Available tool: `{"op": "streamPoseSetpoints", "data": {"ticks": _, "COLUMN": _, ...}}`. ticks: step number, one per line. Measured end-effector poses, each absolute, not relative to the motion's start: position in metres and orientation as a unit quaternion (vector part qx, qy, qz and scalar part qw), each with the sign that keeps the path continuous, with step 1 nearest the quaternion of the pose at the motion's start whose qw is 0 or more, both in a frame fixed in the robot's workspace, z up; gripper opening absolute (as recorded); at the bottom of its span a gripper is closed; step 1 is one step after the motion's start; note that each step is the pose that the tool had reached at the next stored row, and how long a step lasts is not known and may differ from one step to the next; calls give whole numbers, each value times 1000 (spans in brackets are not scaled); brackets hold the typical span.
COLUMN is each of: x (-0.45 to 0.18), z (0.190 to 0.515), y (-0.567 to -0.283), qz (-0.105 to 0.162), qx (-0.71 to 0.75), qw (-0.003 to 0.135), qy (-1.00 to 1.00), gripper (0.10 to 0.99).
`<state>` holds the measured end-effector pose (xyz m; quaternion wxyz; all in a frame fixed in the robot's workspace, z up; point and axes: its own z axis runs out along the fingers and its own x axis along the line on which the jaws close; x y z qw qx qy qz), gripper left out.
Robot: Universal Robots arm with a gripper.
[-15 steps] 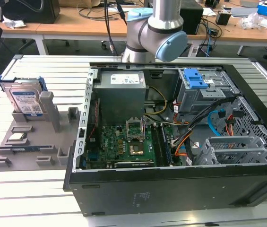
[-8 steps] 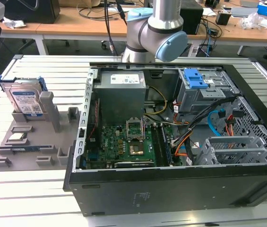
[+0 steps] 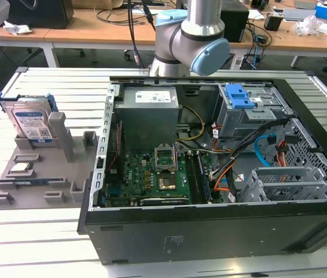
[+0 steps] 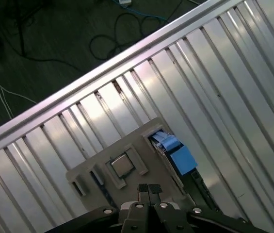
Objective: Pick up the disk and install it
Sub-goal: 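Pick up the disk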
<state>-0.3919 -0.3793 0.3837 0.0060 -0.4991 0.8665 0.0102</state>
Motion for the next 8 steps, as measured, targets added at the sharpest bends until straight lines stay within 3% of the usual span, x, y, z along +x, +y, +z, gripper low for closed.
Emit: {"op": "streamPoseSetpoints", "data": {"ticks": 8, "x": -392, "z": 384, "y": -379, "qz": 11, "qx": -577, "qw": 5, "qy": 817, "gripper": 106}}
